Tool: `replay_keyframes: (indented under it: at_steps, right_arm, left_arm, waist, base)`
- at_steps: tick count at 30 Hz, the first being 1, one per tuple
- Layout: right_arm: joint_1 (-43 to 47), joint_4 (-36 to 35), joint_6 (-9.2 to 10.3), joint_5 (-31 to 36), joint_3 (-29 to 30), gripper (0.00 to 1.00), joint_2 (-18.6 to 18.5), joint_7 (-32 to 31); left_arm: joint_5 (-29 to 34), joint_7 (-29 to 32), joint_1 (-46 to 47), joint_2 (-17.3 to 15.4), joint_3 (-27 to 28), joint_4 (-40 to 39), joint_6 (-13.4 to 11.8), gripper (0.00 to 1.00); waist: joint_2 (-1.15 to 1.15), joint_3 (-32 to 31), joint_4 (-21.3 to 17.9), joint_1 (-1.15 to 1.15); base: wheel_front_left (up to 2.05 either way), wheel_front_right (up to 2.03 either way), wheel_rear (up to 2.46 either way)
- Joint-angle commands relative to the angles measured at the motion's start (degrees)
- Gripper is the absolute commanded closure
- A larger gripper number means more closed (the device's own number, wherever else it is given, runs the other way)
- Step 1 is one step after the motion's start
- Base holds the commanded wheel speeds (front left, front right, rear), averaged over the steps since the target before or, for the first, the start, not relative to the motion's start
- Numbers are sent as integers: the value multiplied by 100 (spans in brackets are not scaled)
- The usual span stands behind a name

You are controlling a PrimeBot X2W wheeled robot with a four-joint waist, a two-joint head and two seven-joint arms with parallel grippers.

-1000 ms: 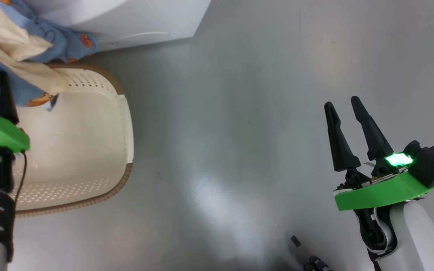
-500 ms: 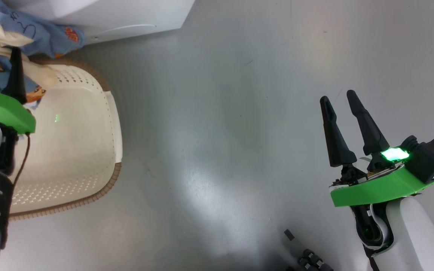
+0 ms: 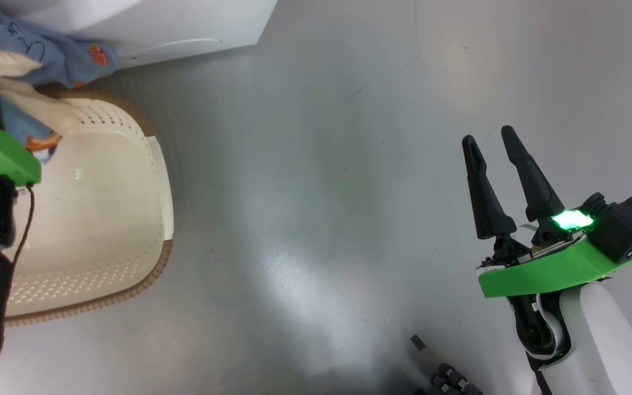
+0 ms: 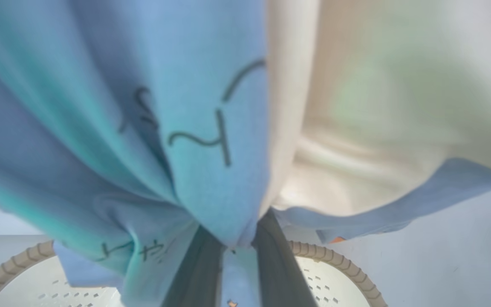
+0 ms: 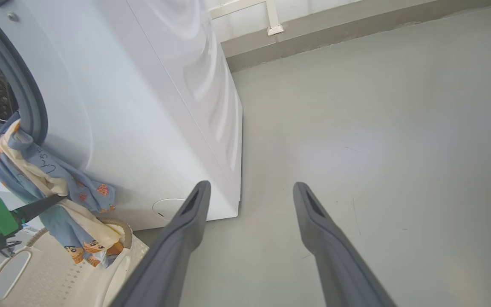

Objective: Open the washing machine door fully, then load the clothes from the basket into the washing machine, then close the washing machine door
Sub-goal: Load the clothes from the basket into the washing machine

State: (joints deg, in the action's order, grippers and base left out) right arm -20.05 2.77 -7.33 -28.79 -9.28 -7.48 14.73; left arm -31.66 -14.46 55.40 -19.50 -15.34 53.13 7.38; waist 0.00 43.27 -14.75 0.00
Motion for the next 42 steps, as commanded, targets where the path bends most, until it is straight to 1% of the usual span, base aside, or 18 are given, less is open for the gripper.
replay_keyframes:
  at_steps: [1, 7, 13, 20, 21, 26, 30, 35, 38, 39, 42]
  right_arm:
    - [110, -114, -16, 33, -87, 0, -2, 27]
    - [140, -108, -16, 38, -31, 0, 21, 27]
    - [185, -100, -16, 48, 4, 0, 42, 27]
    - [258, -64, -16, 28, 29, 0, 23, 27]
    - [258, -64, -16, 28, 29, 0, 23, 27]
    - [312, -34, -16, 8, 31, 0, 11, 27]
    - [357, -22, -16, -5, 28, 0, 21, 27]
    - [395, -11, -16, -31, 6, 0, 56, 27]
    - [392, -3, -16, -49, -21, 0, 90, 27]
    - [383, 3, -16, -64, -32, 0, 116, 27]
    - [374, 8, -16, -79, -21, 0, 160, 27]
  left_arm:
    - [-80, -54, 110, -289, 118, -271, 11, 100]
    - [-215, -54, -152, -259, 184, -644, 11, 100]
    - [-310, -54, -606, -116, 499, -1339, 11, 100]
    - [-257, -54, -1171, 121, 788, -2315, 11, 100]
    - [-257, -54, -1171, 121, 788, -2315, 11, 100]
    - [-137, -54, -1396, 198, 1062, -2980, 11, 100]
    - [1, -54, -1395, 175, 1227, -3327, 11, 100]
    - [129, -54, -1132, -13, 1255, -3319, 11, 100]
    - [157, -54, -809, -161, 1224, -3017, 11, 100]
    - [133, -54, -535, -255, 1166, -2762, 11, 100]
    - [132, -54, -99, -372, 1025, -2330, 11, 100]
  waist:
    - [0, -11, 10, 0]
    - [0, -109, 98, 0]
    - [0, -276, 244, 0]
    - [0, -531, 395, 0]
    - [0, -531, 395, 0]
    - [0, -694, 449, 0]
    - [0, -784, 466, 0]
    - [0, -842, 445, 0]
    - [0, -835, 407, 0]
    - [0, -816, 373, 0]
    - [0, -793, 321, 0]
  base:
    - [0, 0, 0]
    - [0, 0, 0]
    - [0, 0, 0]
    - [0, 0, 0]
    - [0, 0, 0]
    - [0, 0, 0]
    - [0, 0, 0]
    - [0, 0, 0]
    - [0, 0, 0]
    - [0, 0, 0]
    - [0, 0, 0]
